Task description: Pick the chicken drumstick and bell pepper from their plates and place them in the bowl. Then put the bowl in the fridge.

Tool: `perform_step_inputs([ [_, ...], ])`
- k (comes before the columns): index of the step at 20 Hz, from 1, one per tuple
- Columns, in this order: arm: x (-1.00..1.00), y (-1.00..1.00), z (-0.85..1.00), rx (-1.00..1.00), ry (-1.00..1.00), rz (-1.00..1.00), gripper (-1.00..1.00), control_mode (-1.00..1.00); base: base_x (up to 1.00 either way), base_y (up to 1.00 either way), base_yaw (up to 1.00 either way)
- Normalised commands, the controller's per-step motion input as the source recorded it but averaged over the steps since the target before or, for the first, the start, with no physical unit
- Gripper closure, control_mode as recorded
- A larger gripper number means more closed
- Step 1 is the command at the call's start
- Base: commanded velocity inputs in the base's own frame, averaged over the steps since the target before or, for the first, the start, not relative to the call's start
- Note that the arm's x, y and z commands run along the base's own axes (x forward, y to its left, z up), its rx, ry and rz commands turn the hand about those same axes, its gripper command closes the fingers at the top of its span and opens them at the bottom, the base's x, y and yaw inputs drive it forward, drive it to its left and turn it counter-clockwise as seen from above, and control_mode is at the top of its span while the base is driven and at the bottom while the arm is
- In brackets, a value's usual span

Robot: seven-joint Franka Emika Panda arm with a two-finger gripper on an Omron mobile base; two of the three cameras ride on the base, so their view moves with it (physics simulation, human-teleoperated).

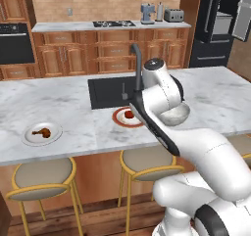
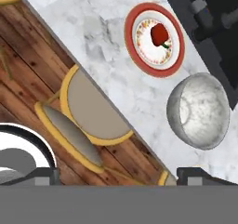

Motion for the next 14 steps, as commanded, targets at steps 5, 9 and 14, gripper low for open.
perform_step_inputs([
  [5,0.38,0.13,-0.03,-0.10,0.23,0.30,-1.00,-1.00,0.00,0.00,0.00],
  [9,0.42,0.16,-0.05,-0.17,0.21,0.07,-1.00,-1.00,0.00,0.00,0.00],
  [14,0.45,0.13,-0.07,-0.17,0.14,0.00,-1.00,-1.00,0.00,0.00,0.00],
])
